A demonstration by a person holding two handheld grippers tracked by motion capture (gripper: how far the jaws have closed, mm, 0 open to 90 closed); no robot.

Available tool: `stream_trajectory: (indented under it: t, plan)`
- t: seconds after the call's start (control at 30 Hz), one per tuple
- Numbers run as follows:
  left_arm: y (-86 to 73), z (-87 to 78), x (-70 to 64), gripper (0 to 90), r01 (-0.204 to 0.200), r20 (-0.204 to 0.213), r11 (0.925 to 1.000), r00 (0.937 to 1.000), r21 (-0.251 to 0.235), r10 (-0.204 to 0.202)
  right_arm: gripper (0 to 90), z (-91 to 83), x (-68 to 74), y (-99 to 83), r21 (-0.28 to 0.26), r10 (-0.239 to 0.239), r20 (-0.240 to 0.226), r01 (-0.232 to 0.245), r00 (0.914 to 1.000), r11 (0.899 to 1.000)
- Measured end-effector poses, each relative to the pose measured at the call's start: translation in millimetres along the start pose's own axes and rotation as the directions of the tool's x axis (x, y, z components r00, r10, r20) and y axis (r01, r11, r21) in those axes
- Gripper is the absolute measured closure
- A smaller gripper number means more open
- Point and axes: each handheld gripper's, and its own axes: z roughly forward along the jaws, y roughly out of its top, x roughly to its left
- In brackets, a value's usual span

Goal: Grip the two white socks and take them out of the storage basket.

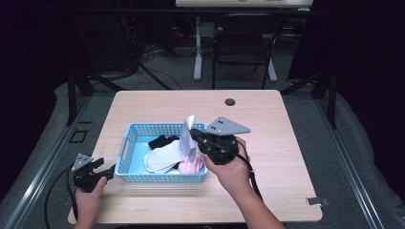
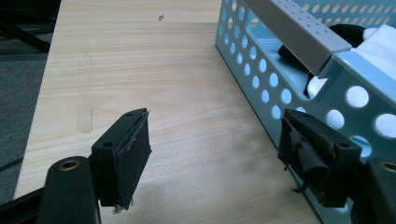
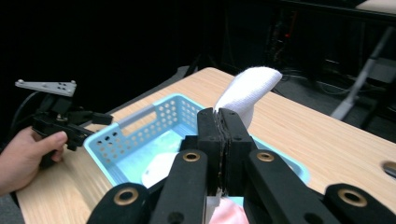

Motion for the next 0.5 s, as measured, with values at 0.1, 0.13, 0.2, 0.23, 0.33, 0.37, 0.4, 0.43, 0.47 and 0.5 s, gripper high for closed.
stream_trajectory:
  t: [0.1, 0.13, 0.2, 0.23, 0.33, 0.37, 0.4, 0.43, 0.47, 0.5]
  plan:
    - [0.0, -0.3, 0.0, 24.8, 0.0, -0.001, 1.0, 1.0, 0.001, 0.0, 88.7, -12.7, -7.0, -6.1, -0.01, 0.016, 0.022, -0.015, 0.9996, 1.0]
    - [0.0, -0.3, 0.0, 24.8, 0.001, -0.002, 1.0, 1.0, 0.0, -0.001, 88.8, -17.0, -9.6, -8.4, -0.011, 0.018, 0.03, -0.018, 0.9994, 1.0]
    - [-0.1, -0.2, 0.0, 24.8, -0.001, -0.002, 1.0, 1.0, 0.001, 0.001, 88.7, -25.6, -14.7, -13.0, -0.012, 0.026, 0.049, -0.026, 0.9984, 1.0]
    - [-0.1, -0.2, -0.1, 24.8, -0.001, -0.002, 1.0, 1.0, 0.002, 0.001, 88.7, -29.7, -17.4, -15.8, -0.015, 0.031, 0.058, -0.03, 0.9978, 0.999]
    - [-0.1, -0.2, -0.2, 24.8, -0.002, -0.003, 1.0, 1.0, 0.002, 0.002, 88.8, -40.1, -24.7, -25.0, -0.012, 0.046, 0.083, -0.045, 0.9955, 0.999]
    - [-0.1, -0.2, -0.2, 24.8, -0.001, -0.003, 1.0, 1.0, 0.002, 0.001, 88.7, -43.3, -27.0, -28.5, -0.007, 0.052, 0.092, -0.051, 0.9944, 0.999]
    - [0.2, -0.7, 0.0, 24.8, -0.003, -0.004, 1.0, 1.0, 0.009, 0.003, 88.7, -46.0, -29.3, -32.0, -0.007, 0.058, 0.1, -0.058, 0.9932, 0.998]
    - [-0.1, -0.3, -0.2, 24.8, -0.002, -0.004, 1.0, 1.0, 0.003, 0.002, 88.7, -48.5, -31.5, -35.6, -0.004, 0.065, 0.106, -0.065, 0.9922, 0.998]
    - [0.1, -0.6, -0.2, 24.8, -0.002, -0.004, 0.9999, 1.0, 0.011, 0.002, 88.8, -50.8, -33.4, -39.3, -0.003, 0.072, 0.116, -0.072, 0.9906, 0.997]
    - [0.1, -0.5, -0.3, 24.8, -0.004, -0.004, 0.9999, 1.0, 0.011, 0.004, 88.8, -52.3, -35.2, -43.0, -0.003, 0.078, 0.12, -0.078, 0.9897, 0.997]
